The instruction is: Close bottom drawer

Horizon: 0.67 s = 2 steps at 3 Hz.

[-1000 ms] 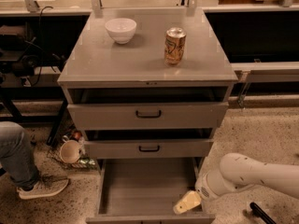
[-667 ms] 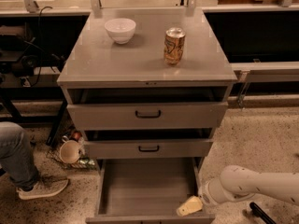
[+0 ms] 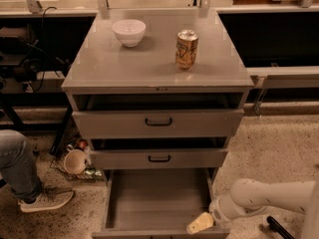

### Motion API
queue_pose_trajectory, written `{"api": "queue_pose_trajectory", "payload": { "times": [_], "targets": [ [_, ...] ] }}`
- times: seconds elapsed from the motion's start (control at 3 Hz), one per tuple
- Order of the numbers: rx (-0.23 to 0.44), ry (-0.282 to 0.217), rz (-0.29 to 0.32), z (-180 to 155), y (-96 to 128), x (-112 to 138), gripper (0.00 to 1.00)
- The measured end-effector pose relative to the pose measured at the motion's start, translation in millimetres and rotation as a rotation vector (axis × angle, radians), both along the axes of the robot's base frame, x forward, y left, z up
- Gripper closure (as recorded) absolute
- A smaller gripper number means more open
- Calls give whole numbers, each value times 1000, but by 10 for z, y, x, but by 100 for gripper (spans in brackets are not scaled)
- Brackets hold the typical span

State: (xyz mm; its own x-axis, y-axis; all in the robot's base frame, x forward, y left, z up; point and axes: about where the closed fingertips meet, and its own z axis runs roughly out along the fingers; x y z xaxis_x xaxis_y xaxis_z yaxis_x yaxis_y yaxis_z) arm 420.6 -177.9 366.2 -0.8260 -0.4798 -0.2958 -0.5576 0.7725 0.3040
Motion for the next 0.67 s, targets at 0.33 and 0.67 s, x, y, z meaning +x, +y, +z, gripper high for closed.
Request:
{"api": "queue_pose_trajectory", "payload": {
  "times": [0.33,0.67],
  "targets": [
    [-45,131,-27,-556,16,-279,0],
    [-72,250,-82,-1128,-34,-574,21]
  ]
}}
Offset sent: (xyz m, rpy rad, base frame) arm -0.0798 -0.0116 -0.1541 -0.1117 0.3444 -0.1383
